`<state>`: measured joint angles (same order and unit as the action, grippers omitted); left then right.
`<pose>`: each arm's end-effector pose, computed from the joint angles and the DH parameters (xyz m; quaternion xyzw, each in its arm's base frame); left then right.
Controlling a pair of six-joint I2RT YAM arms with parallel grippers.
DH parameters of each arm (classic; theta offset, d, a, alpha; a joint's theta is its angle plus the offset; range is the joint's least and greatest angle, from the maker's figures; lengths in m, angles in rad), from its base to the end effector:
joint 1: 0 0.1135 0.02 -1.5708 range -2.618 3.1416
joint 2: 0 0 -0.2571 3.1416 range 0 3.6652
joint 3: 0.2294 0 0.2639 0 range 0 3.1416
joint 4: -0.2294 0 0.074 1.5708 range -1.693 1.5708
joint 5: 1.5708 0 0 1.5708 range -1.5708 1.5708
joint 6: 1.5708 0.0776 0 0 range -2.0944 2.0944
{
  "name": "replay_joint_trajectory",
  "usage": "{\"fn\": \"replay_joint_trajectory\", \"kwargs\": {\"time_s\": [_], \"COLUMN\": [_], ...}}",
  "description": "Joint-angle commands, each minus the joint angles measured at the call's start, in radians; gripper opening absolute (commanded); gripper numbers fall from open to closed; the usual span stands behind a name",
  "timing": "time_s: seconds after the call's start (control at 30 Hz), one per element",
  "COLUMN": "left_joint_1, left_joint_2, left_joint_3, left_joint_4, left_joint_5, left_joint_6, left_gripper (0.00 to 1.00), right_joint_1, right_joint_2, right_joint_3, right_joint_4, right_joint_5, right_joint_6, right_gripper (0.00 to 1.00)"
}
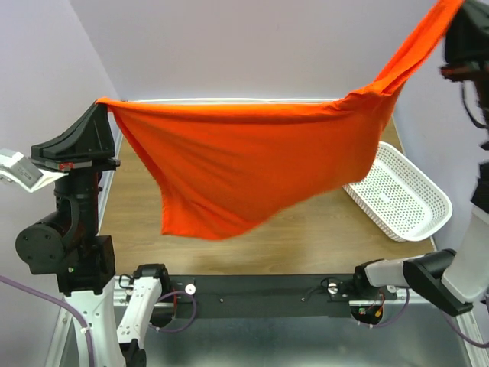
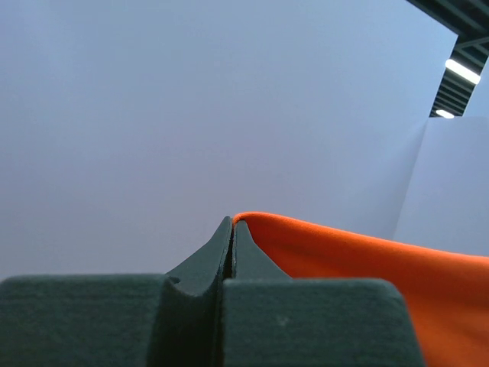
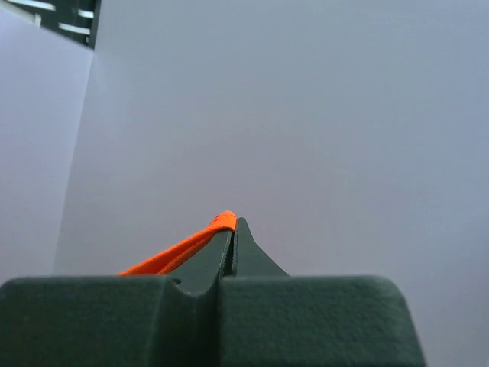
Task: Fold and stack the t-shirts
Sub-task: Flatten the tshirt out
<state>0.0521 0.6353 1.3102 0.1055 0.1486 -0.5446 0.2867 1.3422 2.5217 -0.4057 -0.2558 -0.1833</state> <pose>0.0838 -0.0071 0.5796 -0.0474 0.3871 -0.2521 0.8856 0.1008 0.0502 0.7285 -0.2039 0.3469 0.0967 0.9103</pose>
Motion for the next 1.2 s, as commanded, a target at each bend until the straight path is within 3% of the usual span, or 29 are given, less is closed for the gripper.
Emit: {"fn": "replay_joint_trajectory", "kwargs": {"time_s": [0.0, 0.17, 0.27, 0.33, 0.47, 0.67, 0.83, 1.17], "left_joint_1": [-0.001, -0.003, -0.001, -0.001, -0.001, 0.022, 0.026, 0.031], "left_joint_2": [0.009, 0.067, 0.138, 0.252, 0.539, 0.812, 1.007, 1.337], "left_joint_3": [-0.029, -0.205, -0.311, -0.362, -0.379, -0.276, -0.085, 0.156], "left_joint_4": [-0.044, -0.038, -0.032, -0.033, -0.047, -0.061, -0.162, -0.285], "left_joint_5": [-0.037, -0.038, -0.037, -0.035, -0.093, -0.121, -0.228, -0.270], "left_joint_6": [0.000, 0.002, 0.012, 0.034, 0.092, 0.100, 0.169, 0.232], "left_gripper": [0.00, 0.00, 0.00, 0.00, 0.00, 0.00, 0.00, 0.00], "right_joint_1": [0.002, 0.002, 0.000, 0.002, 0.011, 0.046, 0.066, 0.072], "right_joint_2": [0.064, 0.092, 0.109, 0.135, 0.347, 0.691, 0.895, 0.960], "right_joint_3": [-0.069, -0.271, -0.536, -0.710, -0.851, -0.757, -0.625, -0.544], "right_joint_4": [-0.088, -0.064, 0.017, 0.091, 0.168, 0.169, 0.163, 0.160], "right_joint_5": [0.030, 0.081, 0.082, 0.037, -0.071, -0.117, -0.002, 0.167], "right_joint_6": [-0.024, -0.074, -0.079, -0.077, -0.047, 0.016, 0.044, -0.005], "right_gripper": [0.01, 0.00, 0.01, 0.00, 0.01, 0.01, 0.01, 0.01]}}
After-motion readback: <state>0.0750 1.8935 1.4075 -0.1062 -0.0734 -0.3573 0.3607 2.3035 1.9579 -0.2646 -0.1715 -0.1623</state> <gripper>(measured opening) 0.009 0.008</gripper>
